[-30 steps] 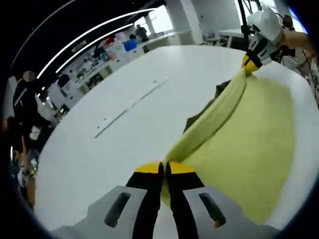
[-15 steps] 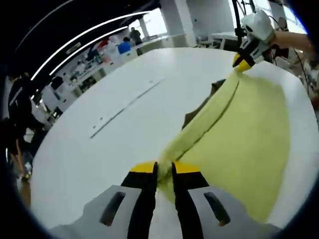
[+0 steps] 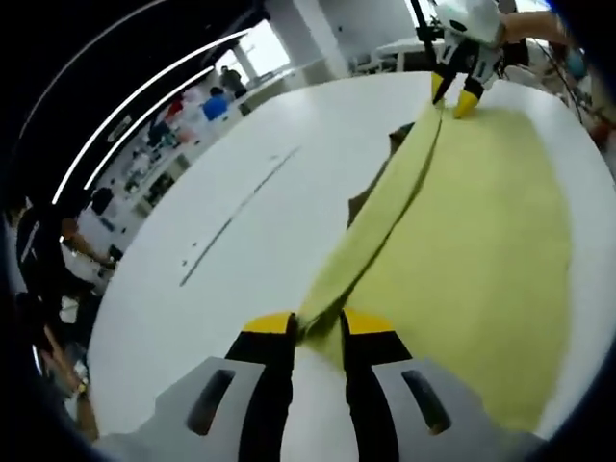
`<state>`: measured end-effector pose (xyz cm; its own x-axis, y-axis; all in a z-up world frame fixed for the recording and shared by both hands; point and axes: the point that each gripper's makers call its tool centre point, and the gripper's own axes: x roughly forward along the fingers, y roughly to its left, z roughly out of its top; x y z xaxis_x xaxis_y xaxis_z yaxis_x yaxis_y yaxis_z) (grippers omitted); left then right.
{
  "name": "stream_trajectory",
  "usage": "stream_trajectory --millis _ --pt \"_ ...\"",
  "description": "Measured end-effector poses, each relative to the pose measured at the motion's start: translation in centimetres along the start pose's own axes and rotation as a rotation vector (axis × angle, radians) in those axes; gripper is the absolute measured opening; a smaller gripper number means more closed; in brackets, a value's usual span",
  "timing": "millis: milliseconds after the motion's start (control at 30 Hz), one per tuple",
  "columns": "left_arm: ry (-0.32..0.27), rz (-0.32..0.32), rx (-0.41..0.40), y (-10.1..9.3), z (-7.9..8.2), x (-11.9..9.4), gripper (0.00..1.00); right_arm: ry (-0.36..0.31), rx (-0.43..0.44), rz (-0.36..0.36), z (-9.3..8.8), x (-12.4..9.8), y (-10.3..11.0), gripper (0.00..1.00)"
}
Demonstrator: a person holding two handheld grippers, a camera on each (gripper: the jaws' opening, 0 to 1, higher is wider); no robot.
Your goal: Fold the garment on the visible template until the final outline fits inside the template.
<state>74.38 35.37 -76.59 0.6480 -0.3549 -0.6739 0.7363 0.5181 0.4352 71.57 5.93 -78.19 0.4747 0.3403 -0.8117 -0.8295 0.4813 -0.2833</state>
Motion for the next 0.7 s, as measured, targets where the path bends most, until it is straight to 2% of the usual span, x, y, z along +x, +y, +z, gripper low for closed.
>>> stream_trajectory --millis 67,200,300,433,500,700 --pt "0.0 0.002 0.009 0.0 0.1 0.1 0.13 -0.022 0.039 0.005 0.2 0.1 -0.2 0.15" --pt "0.016 0.008 0.014 0.2 -0.2 0.4 0.05 -0.034 0.039 0.022 0.3 0.2 -0.2 0.14" --pt "0.019 0.007 0.012 0.2 -0.3 0.4 0.0 -0.053 0.094 0.047 0.4 0.4 -0.3 0.09" --pt "0.021 0.016 -0.019 0.6 -0.3 0.3 0.0 -0.04 0.09 0.033 0.4 0.7 -1.0 0.06" --pt "0.021 0.013 -0.021 0.6 -0.3 0.3 0.0 -0.004 0.072 0.009 0.1 0.9 -1.7 0.02" --pt "0.034 0.012 -0.007 0.4 -0.5 0.5 0.0 0.0 0.096 0.029 0.2 1.2 -1.7 0.0"
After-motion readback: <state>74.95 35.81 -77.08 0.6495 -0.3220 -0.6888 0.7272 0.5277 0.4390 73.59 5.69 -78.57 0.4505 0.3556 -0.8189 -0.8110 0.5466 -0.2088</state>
